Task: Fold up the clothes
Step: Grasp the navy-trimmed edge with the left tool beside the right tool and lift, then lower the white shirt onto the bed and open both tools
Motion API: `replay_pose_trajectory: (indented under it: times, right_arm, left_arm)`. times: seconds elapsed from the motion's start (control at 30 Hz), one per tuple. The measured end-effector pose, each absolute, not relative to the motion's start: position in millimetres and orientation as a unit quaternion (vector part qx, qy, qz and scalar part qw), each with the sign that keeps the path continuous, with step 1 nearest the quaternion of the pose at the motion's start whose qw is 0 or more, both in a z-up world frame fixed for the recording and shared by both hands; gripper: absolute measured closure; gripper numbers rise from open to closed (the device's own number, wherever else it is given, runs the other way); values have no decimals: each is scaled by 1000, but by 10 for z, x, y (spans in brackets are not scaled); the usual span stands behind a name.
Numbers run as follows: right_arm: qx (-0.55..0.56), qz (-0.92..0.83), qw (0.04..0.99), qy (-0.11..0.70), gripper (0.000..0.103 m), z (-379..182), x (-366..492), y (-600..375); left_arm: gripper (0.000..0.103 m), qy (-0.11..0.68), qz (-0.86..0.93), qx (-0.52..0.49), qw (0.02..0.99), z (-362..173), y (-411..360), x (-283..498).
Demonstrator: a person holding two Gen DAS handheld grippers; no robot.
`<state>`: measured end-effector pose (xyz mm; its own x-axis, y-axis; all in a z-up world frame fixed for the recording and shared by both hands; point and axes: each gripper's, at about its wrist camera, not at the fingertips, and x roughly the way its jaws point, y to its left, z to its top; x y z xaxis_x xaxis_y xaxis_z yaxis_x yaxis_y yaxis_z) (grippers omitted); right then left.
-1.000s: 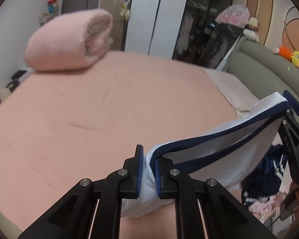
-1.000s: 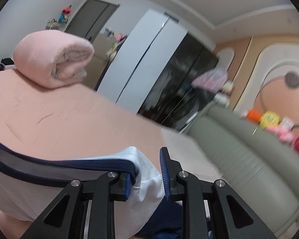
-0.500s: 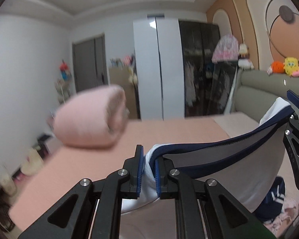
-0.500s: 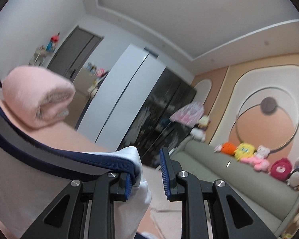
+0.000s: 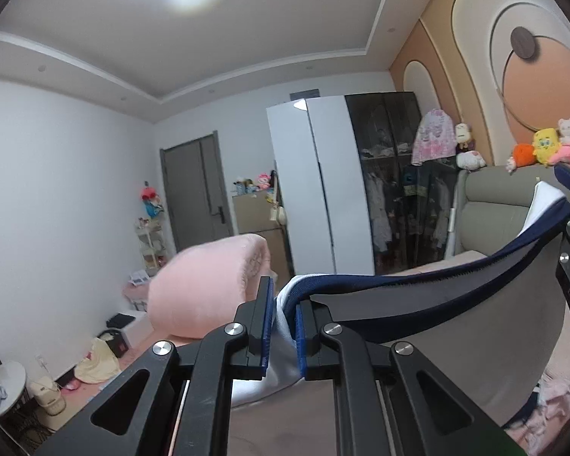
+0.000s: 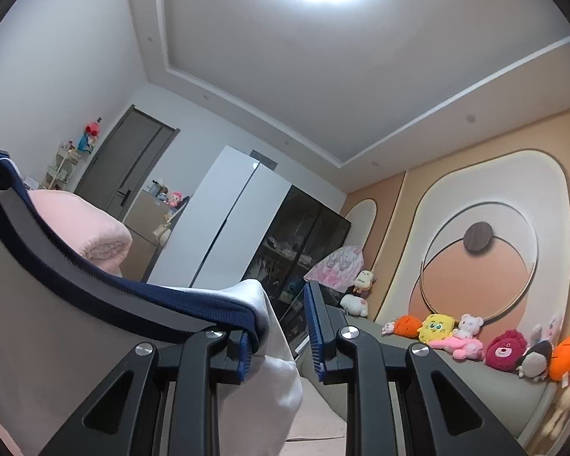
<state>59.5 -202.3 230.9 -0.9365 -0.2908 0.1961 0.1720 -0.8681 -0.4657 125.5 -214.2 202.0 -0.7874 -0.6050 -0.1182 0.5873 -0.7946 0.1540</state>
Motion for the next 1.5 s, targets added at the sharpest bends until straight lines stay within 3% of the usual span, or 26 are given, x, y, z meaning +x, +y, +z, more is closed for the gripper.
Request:
replay_pose_trajectory:
  times: [0.37, 0.83, 1.03, 1.27, 1.37, 1.5]
  right_arm:
    - [-24, -952, 182, 245, 81, 1364, 619, -1902]
    - [182, -888, 233, 351, 81, -424, -1345, -3148]
    - [317, -862, 253, 303, 81, -953, -2214, -3414]
    - [354, -853, 238, 300, 81, -1220, -2695, -3690]
    - [375, -851, 225, 293, 81, -1408, -2851, -3787]
    - [458, -829, 232, 223, 79, -1651, -3097, -3767]
  left_arm:
    - [94, -40, -944, 169, 279, 1090, -2153, 1227]
    - [94, 20, -880, 391, 270, -683, -3212, -614]
    - [94, 9, -858, 436, 273, -1073, -3494, -1163]
    - [94, -60, -842, 452, 288, -1317, -3576, -1625]
    - [92, -53, -837, 463, 287, -1462, -3608, -1717]
    - [92, -35, -834, 483, 266, -1609, -3616, -1756]
